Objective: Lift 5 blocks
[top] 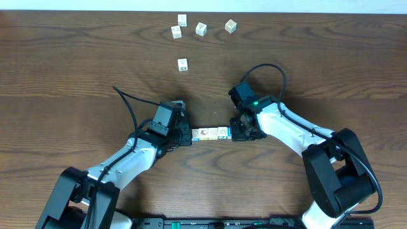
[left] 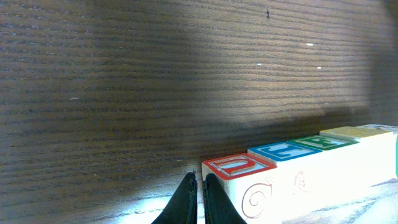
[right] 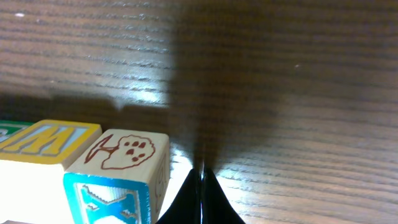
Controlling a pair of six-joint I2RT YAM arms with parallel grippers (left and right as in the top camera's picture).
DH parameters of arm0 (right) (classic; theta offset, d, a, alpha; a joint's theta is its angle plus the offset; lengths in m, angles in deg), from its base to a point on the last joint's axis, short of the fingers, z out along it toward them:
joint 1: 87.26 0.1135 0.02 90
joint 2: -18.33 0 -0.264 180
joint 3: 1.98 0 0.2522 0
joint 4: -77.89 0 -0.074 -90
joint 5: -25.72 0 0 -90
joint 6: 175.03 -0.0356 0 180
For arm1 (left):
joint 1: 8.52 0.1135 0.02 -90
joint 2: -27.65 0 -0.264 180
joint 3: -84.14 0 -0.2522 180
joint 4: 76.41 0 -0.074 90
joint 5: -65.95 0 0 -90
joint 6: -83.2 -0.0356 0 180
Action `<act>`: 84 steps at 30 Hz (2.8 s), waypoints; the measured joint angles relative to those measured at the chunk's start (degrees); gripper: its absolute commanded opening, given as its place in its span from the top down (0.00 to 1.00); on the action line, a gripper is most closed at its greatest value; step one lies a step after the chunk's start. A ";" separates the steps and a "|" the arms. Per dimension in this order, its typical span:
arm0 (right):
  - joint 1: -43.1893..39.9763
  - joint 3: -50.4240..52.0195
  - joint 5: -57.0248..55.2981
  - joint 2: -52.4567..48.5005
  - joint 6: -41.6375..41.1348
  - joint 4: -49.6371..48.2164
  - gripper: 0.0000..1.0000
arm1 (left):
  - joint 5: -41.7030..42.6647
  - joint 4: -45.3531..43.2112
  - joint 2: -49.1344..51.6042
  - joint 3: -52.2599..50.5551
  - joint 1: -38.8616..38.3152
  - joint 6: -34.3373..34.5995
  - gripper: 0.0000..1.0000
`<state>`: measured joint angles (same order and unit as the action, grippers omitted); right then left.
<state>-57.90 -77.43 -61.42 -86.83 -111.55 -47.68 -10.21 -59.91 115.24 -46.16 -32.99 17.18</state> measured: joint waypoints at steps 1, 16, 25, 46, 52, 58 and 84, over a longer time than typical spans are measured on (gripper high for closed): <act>0.00 0.00 -0.22 0.00 0.00 -0.20 0.99 | 0.00 0.02 0.00 0.00 0.00 0.00 0.93; -0.04 0.04 2.80 0.00 1.31 -5.03 0.99 | -0.37 0.28 0.00 0.00 0.11 0.00 0.93; -0.07 0.04 3.21 0.00 1.31 -5.03 0.99 | -0.72 0.44 0.00 0.00 0.11 0.00 0.93; -0.04 0.04 4.09 0.00 1.31 -4.26 0.99 | -0.74 1.18 0.00 0.00 0.11 0.02 0.92; -0.04 0.04 4.31 0.00 1.31 -4.28 0.99 | -1.14 1.36 0.00 0.00 0.11 0.02 0.92; -0.04 0.04 5.14 0.00 1.33 -4.28 0.99 | -1.79 1.90 0.00 0.00 0.11 0.00 0.92; -0.04 0.04 6.54 0.00 1.33 -4.33 0.99 | -1.77 4.55 0.00 0.00 0.04 -1.55 0.93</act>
<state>-57.94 -77.39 -54.89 -86.83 -110.22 -52.01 -11.98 -55.36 115.24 -46.16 -32.95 15.63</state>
